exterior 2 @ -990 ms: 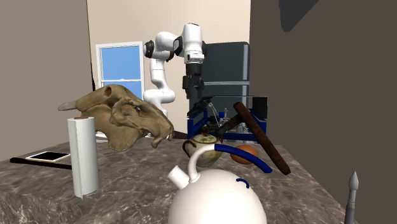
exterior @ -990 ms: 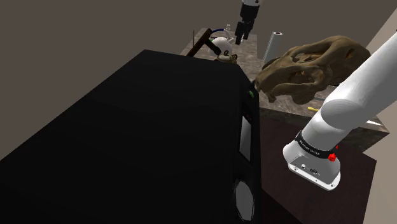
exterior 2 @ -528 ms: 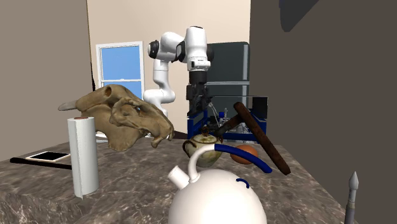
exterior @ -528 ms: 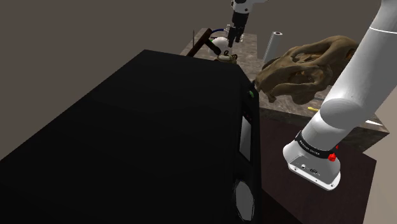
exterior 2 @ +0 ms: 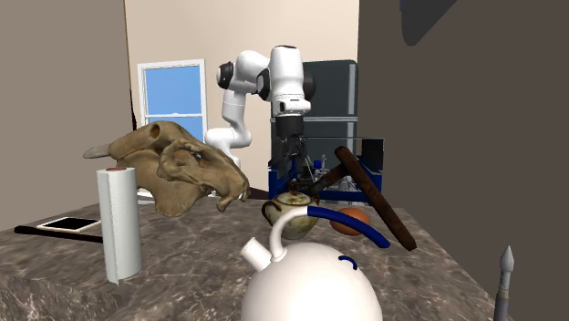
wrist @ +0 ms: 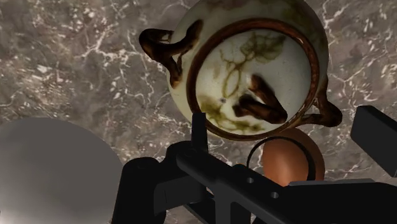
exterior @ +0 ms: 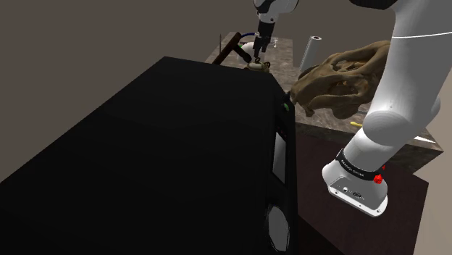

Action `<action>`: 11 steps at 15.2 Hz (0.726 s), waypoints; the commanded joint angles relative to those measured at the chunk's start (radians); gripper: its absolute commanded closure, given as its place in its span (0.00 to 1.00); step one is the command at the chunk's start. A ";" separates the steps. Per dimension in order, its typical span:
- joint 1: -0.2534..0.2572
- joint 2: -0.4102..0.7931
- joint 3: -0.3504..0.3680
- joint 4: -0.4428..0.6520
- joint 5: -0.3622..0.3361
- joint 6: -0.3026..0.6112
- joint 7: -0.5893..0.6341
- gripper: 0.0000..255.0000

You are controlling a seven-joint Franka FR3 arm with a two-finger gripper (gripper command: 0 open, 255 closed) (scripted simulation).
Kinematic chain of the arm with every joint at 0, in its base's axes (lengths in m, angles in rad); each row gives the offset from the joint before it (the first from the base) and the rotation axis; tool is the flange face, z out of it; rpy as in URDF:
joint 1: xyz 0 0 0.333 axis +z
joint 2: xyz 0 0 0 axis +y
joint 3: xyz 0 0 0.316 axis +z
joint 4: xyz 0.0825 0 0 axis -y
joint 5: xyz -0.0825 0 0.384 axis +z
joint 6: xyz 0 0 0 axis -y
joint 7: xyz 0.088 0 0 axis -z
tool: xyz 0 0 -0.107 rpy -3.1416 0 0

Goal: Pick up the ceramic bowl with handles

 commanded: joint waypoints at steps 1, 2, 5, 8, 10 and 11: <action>-0.002 0.018 0.002 -0.002 0.005 0.019 -0.005 0.00; -0.002 0.023 0.003 -0.008 0.007 0.031 -0.006 0.00; -0.004 0.041 0.005 -0.030 0.013 0.071 -0.011 0.00; -0.004 0.042 0.005 -0.030 0.014 0.071 -0.012 1.00; -0.004 0.041 0.005 -0.031 0.013 0.071 -0.011 1.00; -0.004 0.041 0.005 -0.030 0.013 0.071 -0.011 1.00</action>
